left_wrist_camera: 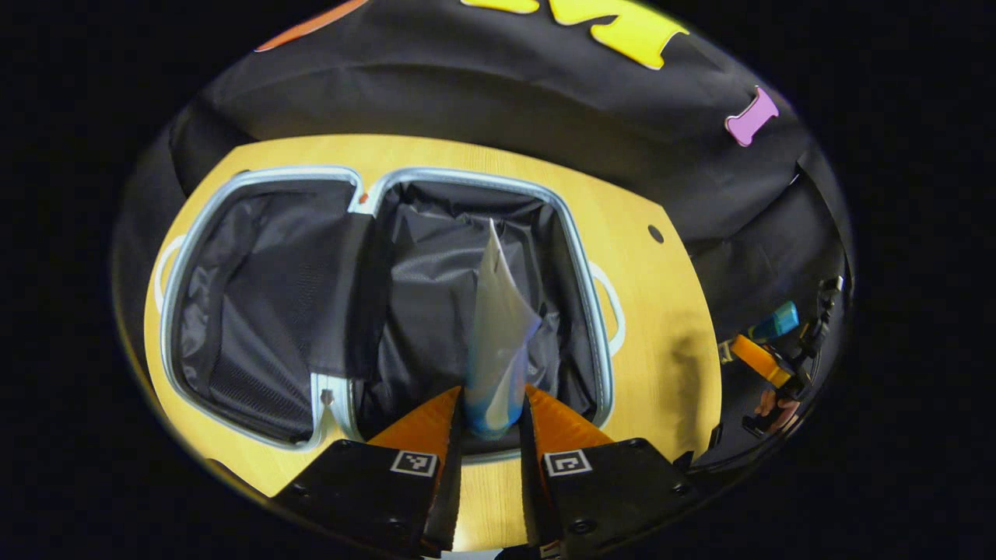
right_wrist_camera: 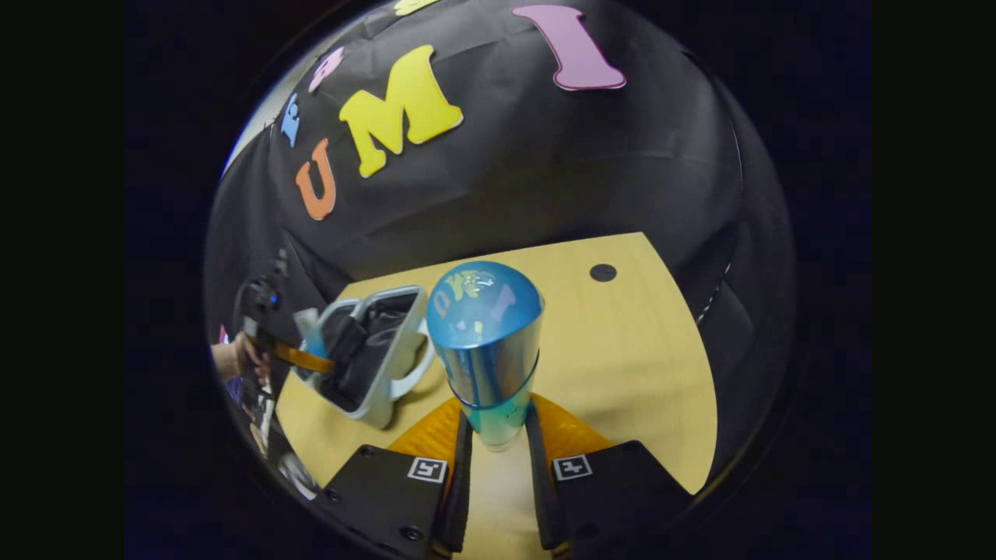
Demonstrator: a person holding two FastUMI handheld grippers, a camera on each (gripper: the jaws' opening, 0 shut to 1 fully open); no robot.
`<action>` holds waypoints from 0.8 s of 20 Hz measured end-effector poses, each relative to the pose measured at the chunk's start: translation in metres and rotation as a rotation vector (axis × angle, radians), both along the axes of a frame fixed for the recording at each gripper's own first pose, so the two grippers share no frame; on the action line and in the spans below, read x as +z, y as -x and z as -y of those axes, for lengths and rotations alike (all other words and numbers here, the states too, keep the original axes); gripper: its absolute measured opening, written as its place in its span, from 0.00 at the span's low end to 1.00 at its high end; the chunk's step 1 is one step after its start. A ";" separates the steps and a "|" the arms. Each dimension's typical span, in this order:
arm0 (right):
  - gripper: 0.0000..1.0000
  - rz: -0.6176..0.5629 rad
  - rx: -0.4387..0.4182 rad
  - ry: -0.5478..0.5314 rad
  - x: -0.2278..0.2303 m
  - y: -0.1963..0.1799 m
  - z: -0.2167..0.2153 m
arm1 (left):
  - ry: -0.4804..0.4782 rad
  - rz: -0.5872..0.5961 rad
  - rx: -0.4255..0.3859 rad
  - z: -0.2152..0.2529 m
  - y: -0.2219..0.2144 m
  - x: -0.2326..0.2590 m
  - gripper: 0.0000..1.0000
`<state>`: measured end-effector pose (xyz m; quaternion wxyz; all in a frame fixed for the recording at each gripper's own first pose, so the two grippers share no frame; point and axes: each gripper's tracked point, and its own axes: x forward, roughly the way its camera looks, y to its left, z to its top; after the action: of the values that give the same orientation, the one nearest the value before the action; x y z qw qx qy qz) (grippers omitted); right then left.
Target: First open the suitcase, pack the skin care products into it, and then close the suitcase.
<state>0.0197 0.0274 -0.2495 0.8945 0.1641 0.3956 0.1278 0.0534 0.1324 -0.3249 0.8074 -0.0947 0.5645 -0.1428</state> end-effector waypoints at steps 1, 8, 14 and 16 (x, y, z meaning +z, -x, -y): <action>0.31 -0.009 -0.005 -0.022 0.009 0.010 -0.002 | 0.001 -0.031 -0.025 0.002 -0.006 -0.009 0.35; 0.33 0.045 -0.065 -0.031 0.068 0.051 0.012 | -0.073 -0.305 -0.127 -0.017 -0.004 -0.064 0.35; 0.30 0.086 -0.069 0.012 0.090 0.053 0.021 | -0.127 -0.382 -0.180 -0.018 -0.008 -0.068 0.35; 0.33 0.085 -0.068 0.003 0.095 0.051 0.020 | -0.147 -0.390 -0.187 -0.017 -0.009 -0.070 0.35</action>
<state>-0.0317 0.0075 -0.1549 0.9146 0.1705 0.3519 0.1034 0.0622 0.1496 -0.3949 0.6709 -0.0086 0.7253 -0.1542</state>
